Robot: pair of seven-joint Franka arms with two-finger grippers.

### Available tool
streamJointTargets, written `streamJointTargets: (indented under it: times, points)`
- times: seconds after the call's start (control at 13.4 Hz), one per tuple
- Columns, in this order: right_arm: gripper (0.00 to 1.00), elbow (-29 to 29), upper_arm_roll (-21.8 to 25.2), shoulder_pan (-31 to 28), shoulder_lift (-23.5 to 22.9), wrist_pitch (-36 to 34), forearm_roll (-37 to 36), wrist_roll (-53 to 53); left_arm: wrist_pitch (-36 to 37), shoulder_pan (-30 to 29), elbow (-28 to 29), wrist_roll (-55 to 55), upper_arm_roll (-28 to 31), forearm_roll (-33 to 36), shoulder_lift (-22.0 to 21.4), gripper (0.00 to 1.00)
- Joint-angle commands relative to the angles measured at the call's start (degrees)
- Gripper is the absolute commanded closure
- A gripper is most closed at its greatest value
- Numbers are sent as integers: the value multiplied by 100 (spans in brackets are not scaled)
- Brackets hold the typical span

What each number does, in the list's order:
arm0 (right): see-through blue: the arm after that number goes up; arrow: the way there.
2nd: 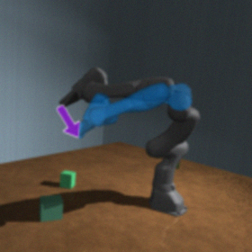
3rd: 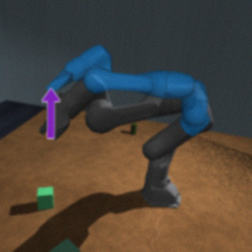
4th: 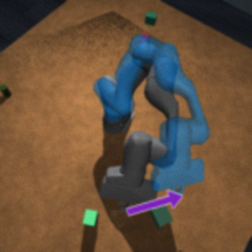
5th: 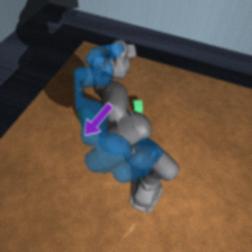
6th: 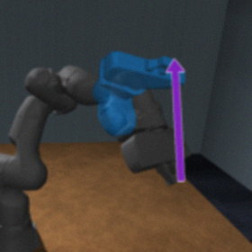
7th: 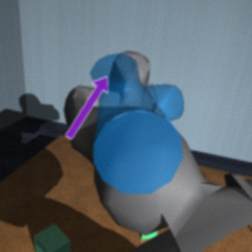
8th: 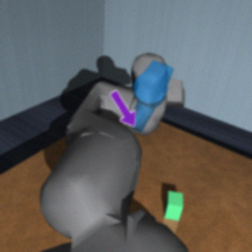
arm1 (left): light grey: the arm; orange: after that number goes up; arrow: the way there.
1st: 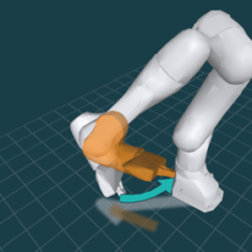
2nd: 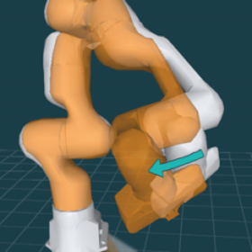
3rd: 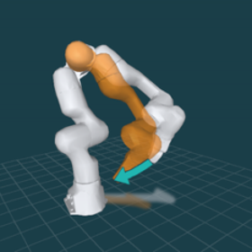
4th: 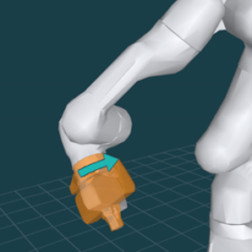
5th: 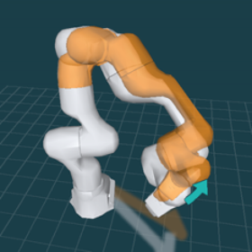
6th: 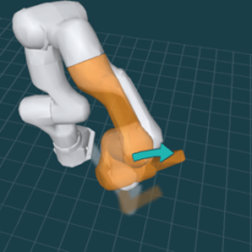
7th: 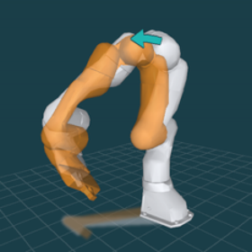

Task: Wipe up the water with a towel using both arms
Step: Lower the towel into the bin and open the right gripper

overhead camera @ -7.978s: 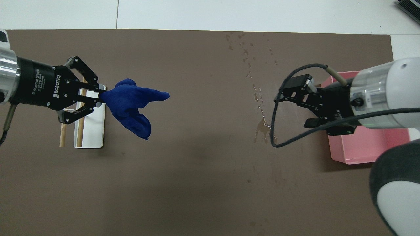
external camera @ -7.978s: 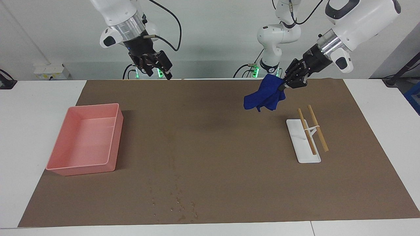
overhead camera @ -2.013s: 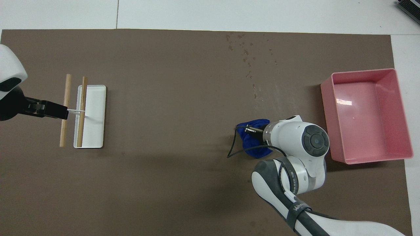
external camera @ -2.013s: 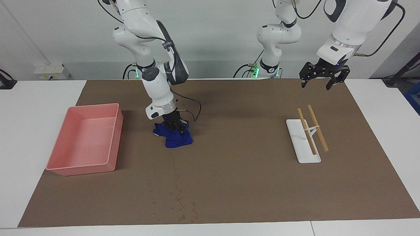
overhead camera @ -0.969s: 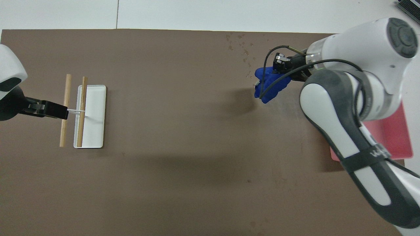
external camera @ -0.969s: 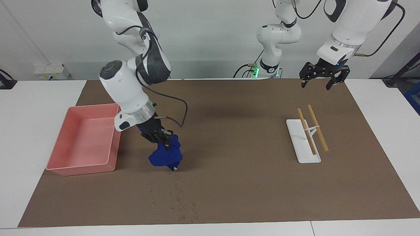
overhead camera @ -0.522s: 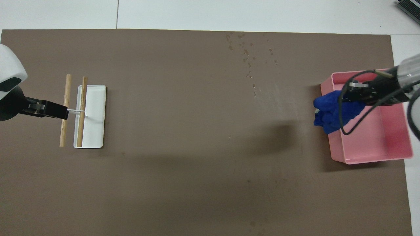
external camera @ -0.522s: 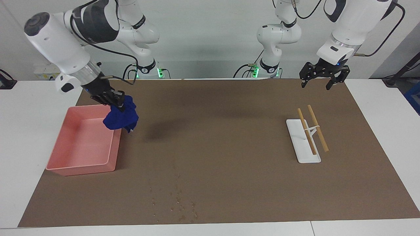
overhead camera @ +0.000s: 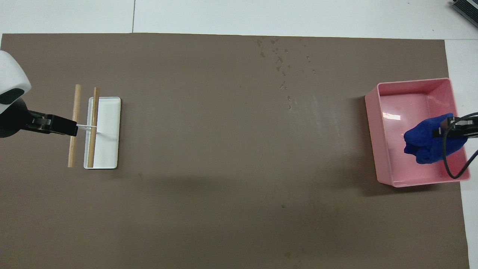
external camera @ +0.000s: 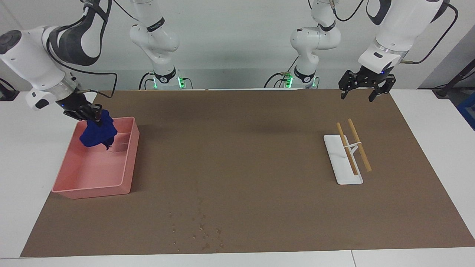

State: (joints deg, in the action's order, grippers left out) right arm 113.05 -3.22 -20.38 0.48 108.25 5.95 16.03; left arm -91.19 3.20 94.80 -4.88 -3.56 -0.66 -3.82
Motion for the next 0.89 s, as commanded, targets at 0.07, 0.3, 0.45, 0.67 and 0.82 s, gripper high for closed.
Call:
streamJointTargets:
  times: [0.07, 0.3, 0.45, 0.67, 0.82]
  points:
    - [100, 822, -109, -125, -223, 924, -112, 199, 75, 58, -5, -65, 48, 128, -22, 0]
    - [95, 1263, -118, 111, -320, 1601, -129, 94, 84, 58, -5, -65, 48, 128, -22, 0]
    - [8, 1211, -118, 306, -338, 1542, -156, -396, 84, 58, -5, -57, 48, 128, -22, 0]
    - [0, 975, -118, 535, -251, 1358, -296, -706, 75, 58, -5, -57, 48, 128, -22, 0]
    - [1, 571, -109, 719, -110, 877, -323, -943, 75, 58, -5, -57, 48, 128, -22, 0]
